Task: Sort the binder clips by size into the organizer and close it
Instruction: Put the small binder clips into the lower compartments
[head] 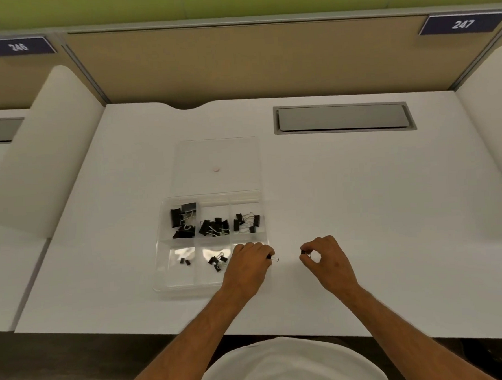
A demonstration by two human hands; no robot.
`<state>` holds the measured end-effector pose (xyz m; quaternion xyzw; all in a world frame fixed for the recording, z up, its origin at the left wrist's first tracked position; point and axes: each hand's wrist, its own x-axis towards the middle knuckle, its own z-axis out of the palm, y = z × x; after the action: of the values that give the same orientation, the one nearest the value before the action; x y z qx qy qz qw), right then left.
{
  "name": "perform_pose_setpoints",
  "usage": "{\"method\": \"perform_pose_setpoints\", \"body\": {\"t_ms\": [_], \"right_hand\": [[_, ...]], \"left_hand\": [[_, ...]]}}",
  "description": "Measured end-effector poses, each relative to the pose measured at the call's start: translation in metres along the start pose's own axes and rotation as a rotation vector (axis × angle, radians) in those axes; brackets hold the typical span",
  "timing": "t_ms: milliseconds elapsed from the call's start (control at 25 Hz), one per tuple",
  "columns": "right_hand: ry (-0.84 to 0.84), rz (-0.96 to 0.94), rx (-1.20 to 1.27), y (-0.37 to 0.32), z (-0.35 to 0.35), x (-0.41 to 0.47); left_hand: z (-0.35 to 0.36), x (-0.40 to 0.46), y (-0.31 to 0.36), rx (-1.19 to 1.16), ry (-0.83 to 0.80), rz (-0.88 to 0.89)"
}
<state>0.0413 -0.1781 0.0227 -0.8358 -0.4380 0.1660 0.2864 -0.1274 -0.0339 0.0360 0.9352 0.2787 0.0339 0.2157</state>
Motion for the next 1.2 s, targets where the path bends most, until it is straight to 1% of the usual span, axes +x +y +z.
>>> {"method": "perform_pose_setpoints", "body": {"t_ms": [80, 200, 320, 400, 480, 600, 720, 880, 1040, 1120, 1200], "right_hand": [[-0.002, -0.020, 0.012, -0.019, 0.017, -0.001], [0.008, 0.017, 0.054, -0.044, 0.043, -0.006], [0.011, 0.044, 0.085, -0.067, 0.070, -0.012], [0.013, 0.042, 0.105, -0.076, 0.085, -0.013], [0.010, 0.082, 0.127, -0.080, 0.095, -0.013], [0.036, 0.140, 0.136, -0.090, 0.104, -0.015], [0.053, 0.141, 0.117, -0.099, 0.106, -0.017], [0.053, 0.146, 0.086, -0.104, 0.111, -0.017], [0.052, 0.159, 0.098, -0.113, 0.116, -0.013], [0.063, 0.122, 0.104, -0.121, 0.117, -0.009], [0.043, 0.040, 0.077, -0.133, 0.120, -0.002]], "left_hand": [[-0.017, -0.016, -0.027, -0.059, 0.038, -0.081], [-0.037, -0.044, -0.076, -0.123, 0.129, -0.206], [-0.048, -0.066, -0.126, -0.060, 0.176, -0.268], [-0.052, -0.075, -0.150, 0.023, 0.188, -0.258], [-0.053, -0.077, -0.165, 0.100, 0.170, -0.237], [-0.052, -0.077, -0.181, 0.139, 0.104, -0.223], [-0.051, -0.075, -0.189, 0.167, 0.054, -0.216], [-0.049, -0.075, -0.196, 0.147, 0.046, -0.196], [-0.050, -0.074, -0.199, 0.084, 0.075, -0.153], [-0.053, -0.074, -0.201, 0.040, 0.103, -0.132], [-0.055, -0.075, -0.202, -0.012, 0.123, -0.130]]}}
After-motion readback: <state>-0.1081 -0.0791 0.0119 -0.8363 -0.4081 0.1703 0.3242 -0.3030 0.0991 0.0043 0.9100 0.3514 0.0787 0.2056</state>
